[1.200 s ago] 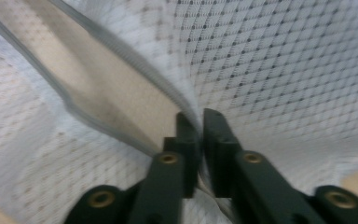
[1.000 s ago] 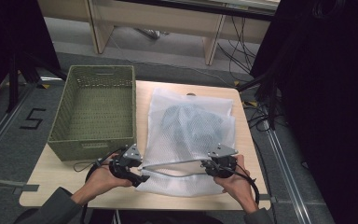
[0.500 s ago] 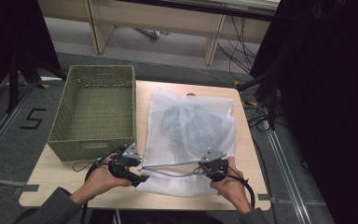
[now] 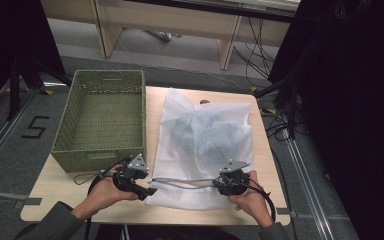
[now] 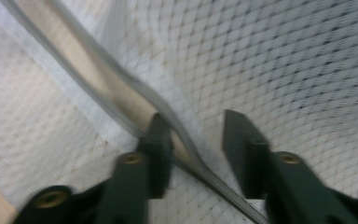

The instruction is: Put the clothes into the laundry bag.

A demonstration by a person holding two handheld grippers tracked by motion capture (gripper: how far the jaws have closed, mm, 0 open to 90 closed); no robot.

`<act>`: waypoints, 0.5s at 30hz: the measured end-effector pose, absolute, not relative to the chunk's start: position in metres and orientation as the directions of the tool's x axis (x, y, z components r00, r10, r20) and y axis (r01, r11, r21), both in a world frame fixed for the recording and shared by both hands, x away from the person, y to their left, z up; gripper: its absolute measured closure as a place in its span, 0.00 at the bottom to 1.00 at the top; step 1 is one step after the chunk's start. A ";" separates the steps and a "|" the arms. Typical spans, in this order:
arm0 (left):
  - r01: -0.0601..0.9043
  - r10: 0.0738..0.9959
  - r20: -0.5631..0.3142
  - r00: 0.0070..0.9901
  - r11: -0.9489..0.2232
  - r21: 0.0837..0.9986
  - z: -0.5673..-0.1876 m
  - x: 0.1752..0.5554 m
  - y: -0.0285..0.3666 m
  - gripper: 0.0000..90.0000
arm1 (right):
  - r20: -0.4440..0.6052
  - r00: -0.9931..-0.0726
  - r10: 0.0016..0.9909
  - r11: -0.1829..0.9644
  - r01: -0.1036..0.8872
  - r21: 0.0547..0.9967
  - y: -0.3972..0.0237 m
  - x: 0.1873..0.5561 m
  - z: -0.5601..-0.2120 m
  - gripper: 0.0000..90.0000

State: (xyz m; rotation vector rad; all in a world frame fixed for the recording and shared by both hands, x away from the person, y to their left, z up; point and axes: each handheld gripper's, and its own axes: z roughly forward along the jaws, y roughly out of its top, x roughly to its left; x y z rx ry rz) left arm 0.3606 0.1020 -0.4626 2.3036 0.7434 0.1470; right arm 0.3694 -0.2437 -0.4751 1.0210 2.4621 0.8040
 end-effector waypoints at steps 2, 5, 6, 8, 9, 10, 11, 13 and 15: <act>0.446 0.520 -0.078 0.851 -0.634 0.632 -0.460 0.363 0.107 0.37 | -0.055 -0.667 0.743 0.535 0.542 0.648 -0.249 0.368 -0.467 0.47; 0.478 0.560 -0.106 0.822 -0.577 0.662 -0.461 0.361 0.106 0.37 | 0.019 -0.663 0.748 0.460 0.539 0.705 -0.252 0.366 -0.457 0.40; 0.469 0.556 -0.098 0.825 -0.580 0.666 -0.462 0.362 0.108 0.37 | 0.031 -0.660 0.751 0.430 0.523 0.736 -0.253 0.366 -0.454 0.39; 0.470 0.558 -0.095 0.824 -0.581 0.665 -0.461 0.362 0.110 0.36 | 0.064 -0.663 0.746 0.401 0.525 0.751 -0.255 0.364 -0.446 0.38; 0.487 0.570 -0.111 0.814 -0.566 0.665 -0.461 0.362 0.110 0.36 | 0.090 -0.642 0.761 0.365 0.538 0.760 -0.254 0.362 -0.444 0.38; 0.471 0.555 -0.095 0.826 -0.587 0.659 -0.460 0.363 0.112 0.36 | 0.068 -0.643 0.763 0.368 0.517 0.773 -0.257 0.364 -0.442 0.37; 0.478 0.564 -0.103 0.819 -0.573 0.666 -0.461 0.362 0.112 0.36 | 0.092 -0.624 0.776 0.341 0.537 0.772 -0.256 0.364 -0.441 0.36; 0.484 0.571 -0.104 0.814 -0.570 0.664 -0.461 0.361 0.113 0.36 | 0.100 -0.598 0.795 0.310 0.543 0.780 -0.258 0.366 -0.442 0.35; 0.471 0.557 -0.095 0.825 -0.585 0.661 -0.460 0.362 0.115 0.35 | 0.109 -0.588 0.801 0.313 0.567 0.762 -0.260 0.367 -0.442 0.34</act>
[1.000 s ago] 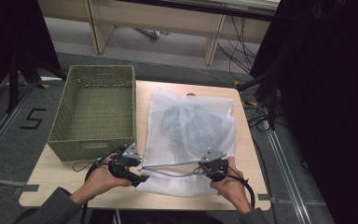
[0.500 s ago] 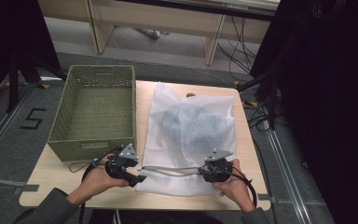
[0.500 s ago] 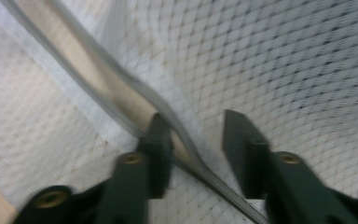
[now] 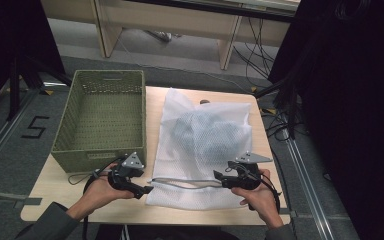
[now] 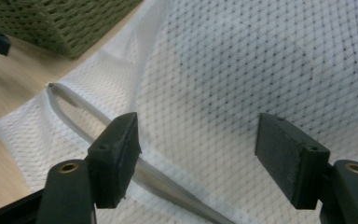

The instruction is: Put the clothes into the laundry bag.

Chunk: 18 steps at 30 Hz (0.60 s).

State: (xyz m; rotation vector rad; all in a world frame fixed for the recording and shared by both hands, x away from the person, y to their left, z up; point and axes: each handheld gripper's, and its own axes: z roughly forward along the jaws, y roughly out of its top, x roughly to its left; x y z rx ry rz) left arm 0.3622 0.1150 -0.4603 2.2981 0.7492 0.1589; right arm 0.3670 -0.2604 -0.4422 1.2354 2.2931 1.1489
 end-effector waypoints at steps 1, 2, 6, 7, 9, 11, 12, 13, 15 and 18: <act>0.480 0.567 -0.104 0.817 -0.568 0.668 -0.461 0.362 0.115 0.35 | 0.095 -0.592 0.800 0.322 0.557 0.765 -0.263 0.369 -0.443 0.33; 0.478 0.570 -0.097 0.816 -0.571 0.667 -0.461 0.362 0.115 0.35 | 0.111 -0.581 0.806 0.309 0.573 0.759 -0.262 0.368 -0.444 0.32; 0.482 0.573 -0.101 0.813 -0.565 0.669 -0.461 0.362 0.117 0.35 | 0.103 -0.558 0.824 0.286 0.565 0.774 -0.266 0.370 -0.443 0.25; 0.482 0.574 -0.100 0.813 -0.566 0.668 -0.460 0.362 0.118 0.34 | 0.116 -0.544 0.831 0.259 0.564 0.784 -0.266 0.371 -0.443 0.23; 0.489 0.580 -0.106 0.808 -0.560 0.669 -0.460 0.362 0.118 0.34 | 0.105 -0.532 0.840 0.251 0.552 0.795 -0.269 0.371 -0.442 0.21; 0.485 0.575 -0.106 0.812 -0.561 0.671 -0.460 0.362 0.119 0.34 | 0.123 -0.529 0.840 0.230 0.553 0.801 -0.270 0.371 -0.440 0.21; 0.490 0.583 -0.102 0.806 -0.560 0.669 -0.460 0.362 0.119 0.34 | 0.135 -0.529 0.838 0.219 0.553 0.804 -0.270 0.371 -0.440 0.21; 0.492 0.579 -0.109 0.808 -0.562 0.665 -0.460 0.362 0.120 0.34 | 0.123 -0.522 0.844 0.227 0.557 0.799 -0.271 0.369 -0.437 0.22; 0.490 0.584 -0.106 0.805 -0.553 0.674 -0.460 0.362 0.122 0.33 | 0.131 -0.521 0.843 0.215 0.551 0.806 -0.271 0.368 -0.436 0.22; 0.491 0.586 -0.108 0.803 -0.549 0.676 -0.459 0.362 0.124 0.33 | 0.135 -0.533 0.835 0.211 0.538 0.816 -0.276 0.367 -0.435 0.21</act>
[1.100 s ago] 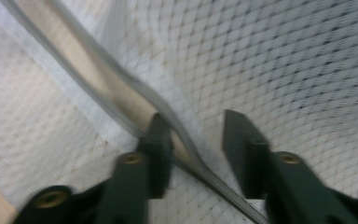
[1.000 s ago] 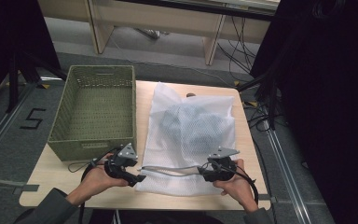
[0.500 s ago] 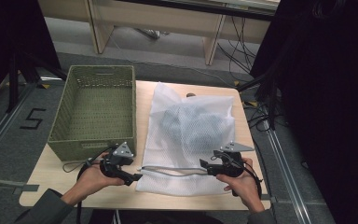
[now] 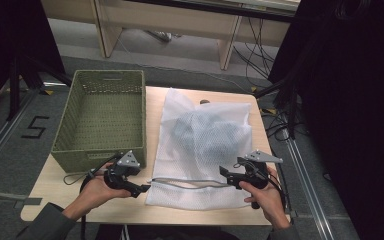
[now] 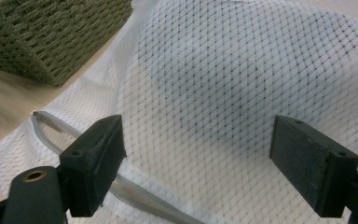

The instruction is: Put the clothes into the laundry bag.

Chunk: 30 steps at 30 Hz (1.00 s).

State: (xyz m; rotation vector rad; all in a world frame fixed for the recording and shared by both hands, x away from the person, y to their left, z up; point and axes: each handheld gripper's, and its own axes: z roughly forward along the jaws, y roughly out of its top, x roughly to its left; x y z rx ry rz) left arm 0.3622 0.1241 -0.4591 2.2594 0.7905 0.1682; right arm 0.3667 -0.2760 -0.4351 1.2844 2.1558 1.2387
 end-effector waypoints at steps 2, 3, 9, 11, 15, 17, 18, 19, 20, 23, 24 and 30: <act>0.500 0.594 -0.116 0.796 -0.537 0.679 -0.460 0.361 0.125 0.33 | 0.129 -0.525 0.841 0.208 0.535 0.819 -0.278 0.364 -0.435 0.20; 0.496 0.591 -0.112 0.799 -0.543 0.677 -0.459 0.361 0.126 0.33 | 0.134 -0.525 0.841 0.202 0.533 0.822 -0.279 0.363 -0.435 0.20; 0.497 0.595 -0.111 0.796 -0.538 0.681 -0.459 0.357 0.129 0.32 | 0.152 -0.508 0.848 0.175 0.539 0.824 -0.283 0.353 -0.434 0.18; 0.487 0.584 -0.110 0.804 -0.542 0.685 -0.459 0.356 0.130 0.31 | 0.147 -0.518 0.842 0.194 0.546 0.815 -0.282 0.348 -0.434 0.18; 0.482 0.582 -0.105 0.806 -0.543 0.687 -0.459 0.353 0.133 0.30 | 0.117 -0.543 0.832 0.232 0.531 0.815 -0.281 0.342 -0.436 0.18; 0.471 0.579 -0.091 0.810 -0.550 0.689 -0.459 0.351 0.134 0.29 | 0.144 -0.529 0.836 0.216 0.560 0.800 -0.279 0.337 -0.436 0.18; 0.486 0.589 -0.107 0.801 -0.535 0.691 -0.460 0.349 0.134 0.29 | 0.171 -0.526 0.833 0.195 0.567 0.800 -0.277 0.335 -0.438 0.18; 0.481 0.584 -0.104 0.805 -0.539 0.692 -0.460 0.348 0.135 0.28 | 0.133 -0.545 0.828 0.232 0.548 0.804 -0.280 0.335 -0.438 0.18; 0.466 0.579 -0.087 0.811 -0.549 0.694 -0.459 0.348 0.136 0.28 | 0.140 -0.535 0.833 0.221 0.555 0.802 -0.278 0.332 -0.439 0.18; 0.468 0.582 -0.089 0.808 -0.545 0.696 -0.459 0.344 0.138 0.27 | 0.131 -0.551 0.824 0.246 0.557 0.794 -0.277 0.327 -0.440 0.18; 0.477 0.587 -0.096 0.804 -0.540 0.694 -0.460 0.342 0.138 0.27 | 0.113 -0.563 0.819 0.259 0.539 0.802 -0.278 0.326 -0.441 0.18; 0.461 0.578 -0.079 0.812 -0.553 0.695 -0.460 0.336 0.140 0.27 | 0.097 -0.593 0.799 0.308 0.542 0.782 -0.275 0.314 -0.446 0.18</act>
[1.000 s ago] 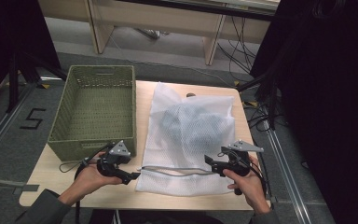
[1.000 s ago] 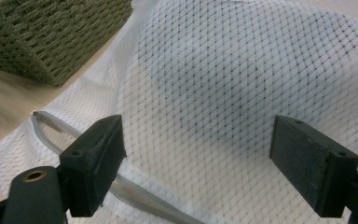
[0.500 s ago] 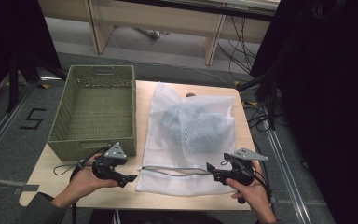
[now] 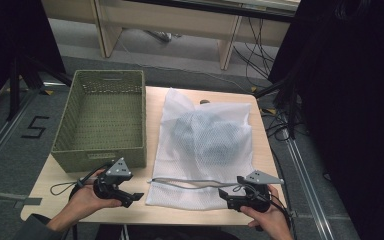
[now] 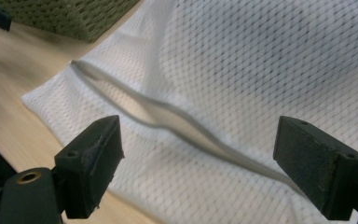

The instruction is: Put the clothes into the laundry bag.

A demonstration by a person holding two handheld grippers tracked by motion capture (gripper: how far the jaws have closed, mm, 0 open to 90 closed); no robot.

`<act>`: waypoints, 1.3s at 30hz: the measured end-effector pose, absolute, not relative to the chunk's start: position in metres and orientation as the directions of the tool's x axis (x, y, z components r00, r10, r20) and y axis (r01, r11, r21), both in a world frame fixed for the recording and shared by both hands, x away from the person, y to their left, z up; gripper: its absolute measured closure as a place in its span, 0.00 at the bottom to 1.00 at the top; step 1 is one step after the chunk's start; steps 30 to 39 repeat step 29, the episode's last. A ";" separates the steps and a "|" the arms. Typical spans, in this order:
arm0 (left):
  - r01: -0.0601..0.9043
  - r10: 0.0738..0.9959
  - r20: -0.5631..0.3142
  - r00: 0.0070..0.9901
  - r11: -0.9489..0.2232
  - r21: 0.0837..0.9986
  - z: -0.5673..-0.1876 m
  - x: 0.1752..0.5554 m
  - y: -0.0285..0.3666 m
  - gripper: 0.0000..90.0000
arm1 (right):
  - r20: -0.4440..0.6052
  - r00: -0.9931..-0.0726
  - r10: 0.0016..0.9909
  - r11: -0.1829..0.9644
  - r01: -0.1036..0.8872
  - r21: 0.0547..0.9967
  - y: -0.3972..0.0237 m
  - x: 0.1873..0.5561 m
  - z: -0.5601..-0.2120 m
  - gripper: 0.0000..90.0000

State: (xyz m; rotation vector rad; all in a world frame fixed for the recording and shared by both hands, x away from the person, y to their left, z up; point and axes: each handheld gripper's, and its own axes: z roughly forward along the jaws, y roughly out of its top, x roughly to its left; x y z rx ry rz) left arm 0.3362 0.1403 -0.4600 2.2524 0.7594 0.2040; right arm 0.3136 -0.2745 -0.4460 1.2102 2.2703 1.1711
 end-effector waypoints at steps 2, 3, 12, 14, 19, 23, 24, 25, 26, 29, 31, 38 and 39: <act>0.475 0.582 -0.098 0.807 -0.543 0.692 -0.461 0.333 0.140 0.26 | 0.095 -0.597 0.797 0.309 0.538 0.784 -0.273 0.309 -0.447 0.18; 0.472 0.578 -0.096 0.810 -0.547 0.692 -0.461 0.332 0.140 0.26 | 0.114 -0.589 0.800 0.301 0.560 0.772 -0.272 0.305 -0.446 0.18; 0.468 0.579 -0.087 0.810 -0.551 0.691 -0.462 0.325 0.141 0.26 | 0.098 -0.604 0.791 0.315 0.540 0.780 -0.274 0.288 -0.450 0.18; 0.470 0.577 -0.092 0.812 -0.552 0.688 -0.463 0.325 0.142 0.26 | 0.106 -0.595 0.796 0.313 0.556 0.770 -0.274 0.285 -0.449 0.18; 0.466 0.582 -0.077 0.810 -0.558 0.687 -0.462 0.327 0.142 0.26 | 0.101 -0.596 0.797 0.314 0.550 0.774 -0.277 0.287 -0.451 0.18; 0.469 0.579 -0.085 0.811 -0.556 0.687 -0.462 0.326 0.142 0.26 | 0.074 -0.590 0.804 0.322 0.537 0.780 -0.279 0.288 -0.451 0.18; 0.467 0.577 -0.086 0.812 -0.555 0.688 -0.462 0.327 0.142 0.26 | 0.074 -0.591 0.803 0.323 0.536 0.780 -0.278 0.288 -0.451 0.18; 0.468 0.580 -0.084 0.810 -0.555 0.688 -0.462 0.326 0.142 0.26 | 0.086 -0.593 0.801 0.320 0.545 0.775 -0.278 0.288 -0.451 0.18; 0.468 0.580 -0.083 0.810 -0.555 0.688 -0.462 0.326 0.142 0.26 | 0.089 -0.593 0.800 0.320 0.546 0.774 -0.278 0.288 -0.451 0.18; 0.466 0.579 -0.081 0.811 -0.557 0.687 -0.462 0.327 0.142 0.26 | 0.107 -0.583 0.805 0.305 0.563 0.768 -0.276 0.287 -0.452 0.18; 0.466 0.579 -0.081 0.811 -0.557 0.687 -0.462 0.327 0.142 0.26 | 0.107 -0.583 0.805 0.305 0.563 0.768 -0.276 0.287 -0.452 0.18; 0.466 0.579 -0.081 0.811 -0.557 0.687 -0.462 0.327 0.142 0.26 | 0.107 -0.583 0.805 0.305 0.563 0.768 -0.276 0.287 -0.452 0.18; 0.466 0.579 -0.081 0.811 -0.557 0.687 -0.462 0.327 0.142 0.26 | 0.107 -0.583 0.805 0.305 0.563 0.768 -0.276 0.287 -0.452 0.18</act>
